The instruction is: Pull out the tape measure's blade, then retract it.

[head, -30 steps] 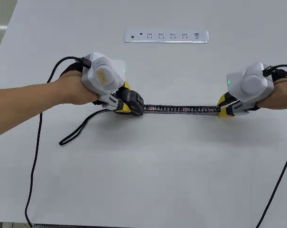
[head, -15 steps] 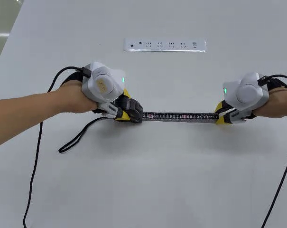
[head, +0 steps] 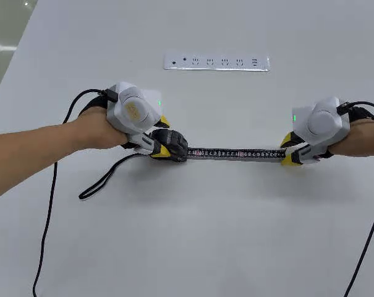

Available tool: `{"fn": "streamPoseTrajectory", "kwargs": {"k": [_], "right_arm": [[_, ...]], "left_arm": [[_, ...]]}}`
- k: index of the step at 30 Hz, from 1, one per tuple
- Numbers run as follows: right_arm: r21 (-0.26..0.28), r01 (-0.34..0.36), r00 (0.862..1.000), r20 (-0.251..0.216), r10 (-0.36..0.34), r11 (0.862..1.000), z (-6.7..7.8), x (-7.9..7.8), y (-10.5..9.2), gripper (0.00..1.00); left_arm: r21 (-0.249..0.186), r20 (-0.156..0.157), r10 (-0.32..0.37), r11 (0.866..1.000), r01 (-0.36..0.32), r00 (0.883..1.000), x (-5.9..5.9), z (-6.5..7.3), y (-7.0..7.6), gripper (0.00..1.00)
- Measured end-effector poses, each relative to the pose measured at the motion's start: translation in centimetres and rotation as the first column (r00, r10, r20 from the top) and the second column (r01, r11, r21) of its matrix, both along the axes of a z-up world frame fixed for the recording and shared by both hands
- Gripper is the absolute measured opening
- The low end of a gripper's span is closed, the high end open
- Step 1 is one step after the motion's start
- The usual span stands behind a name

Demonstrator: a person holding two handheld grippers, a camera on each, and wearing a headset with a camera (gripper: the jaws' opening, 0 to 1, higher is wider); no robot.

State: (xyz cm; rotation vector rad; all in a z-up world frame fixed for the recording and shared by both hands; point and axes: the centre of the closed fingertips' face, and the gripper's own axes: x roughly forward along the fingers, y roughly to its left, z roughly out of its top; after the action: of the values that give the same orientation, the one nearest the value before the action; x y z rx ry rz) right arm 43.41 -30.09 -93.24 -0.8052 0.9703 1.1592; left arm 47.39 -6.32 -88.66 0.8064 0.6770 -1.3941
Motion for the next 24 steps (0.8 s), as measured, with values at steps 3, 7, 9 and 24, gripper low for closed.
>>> {"fn": "streamPoseTrajectory", "kwargs": {"k": [3,7,9,24], "right_arm": [[0.005,0.039,0.999,-0.002,-0.039,0.999,0.0,-0.3,0.0,0.29],[0.017,0.082,0.997,0.014,-0.082,0.997,0.1,-0.5,-0.1,0.32],[0.03,0.114,0.993,0.022,-0.115,0.993,0.3,-0.6,-0.1,0.31],[0.14,0.359,0.93,0.028,-0.366,0.923,2.2,-0.9,-0.3,0.41]], "left_arm": [[-0.009,-0.001,0.036,0.999,-0.036,0.999,0.0,0.2,0.3,0.39],[-0.028,-0.007,0.095,0.995,-0.096,0.995,0.0,0.3,0.9,0.42],[-0.038,-0.01,0.117,0.992,-0.118,0.993,-0.2,0.5,1.1,0.42],[-0.158,-0.065,0.408,0.897,-0.413,0.911,-0.5,2.0,2.4,0.52]]}}
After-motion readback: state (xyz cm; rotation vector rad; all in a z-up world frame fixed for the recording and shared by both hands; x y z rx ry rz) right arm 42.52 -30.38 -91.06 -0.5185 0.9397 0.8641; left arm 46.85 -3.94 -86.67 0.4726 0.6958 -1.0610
